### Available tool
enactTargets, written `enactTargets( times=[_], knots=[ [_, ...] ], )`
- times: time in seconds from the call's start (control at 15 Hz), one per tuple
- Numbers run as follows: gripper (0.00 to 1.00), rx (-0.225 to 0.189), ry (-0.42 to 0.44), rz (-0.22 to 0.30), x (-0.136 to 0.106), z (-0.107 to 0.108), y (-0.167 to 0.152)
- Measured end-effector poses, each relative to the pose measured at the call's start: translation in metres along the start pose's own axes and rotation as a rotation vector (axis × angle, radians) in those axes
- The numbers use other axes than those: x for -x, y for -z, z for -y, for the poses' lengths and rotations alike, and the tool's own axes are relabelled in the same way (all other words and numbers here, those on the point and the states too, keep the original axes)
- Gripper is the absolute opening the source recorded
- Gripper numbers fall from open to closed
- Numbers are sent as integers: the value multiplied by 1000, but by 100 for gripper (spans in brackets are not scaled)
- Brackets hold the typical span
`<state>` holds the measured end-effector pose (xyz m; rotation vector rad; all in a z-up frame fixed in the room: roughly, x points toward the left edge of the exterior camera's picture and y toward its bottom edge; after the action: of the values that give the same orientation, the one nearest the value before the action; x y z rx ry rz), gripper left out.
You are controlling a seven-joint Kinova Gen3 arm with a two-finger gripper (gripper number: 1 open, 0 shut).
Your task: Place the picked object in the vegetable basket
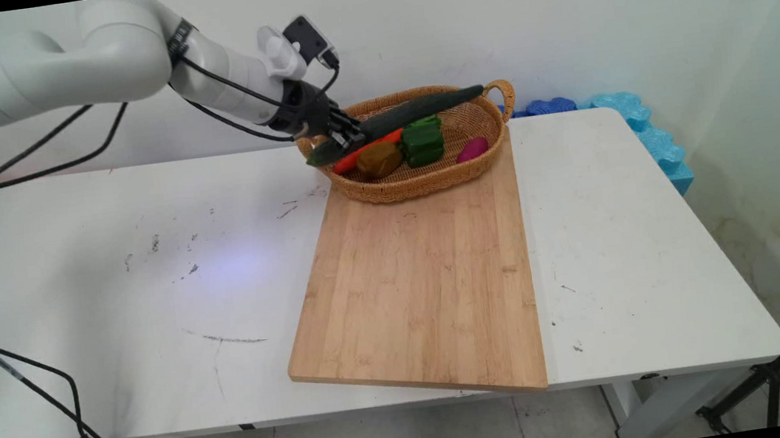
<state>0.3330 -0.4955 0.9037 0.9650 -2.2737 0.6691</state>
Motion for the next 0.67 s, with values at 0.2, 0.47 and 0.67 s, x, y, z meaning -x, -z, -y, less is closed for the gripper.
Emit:
enactTargets(
  times=[0.2, 0.47, 0.67],
  knots=[
    [0, 4, 30, 14, 3, -4, -18],
    [100, 16, 54, 22, 5, -12, -37],
    [100, 25, 58, 20, 5, -17, -46]
  ],
)
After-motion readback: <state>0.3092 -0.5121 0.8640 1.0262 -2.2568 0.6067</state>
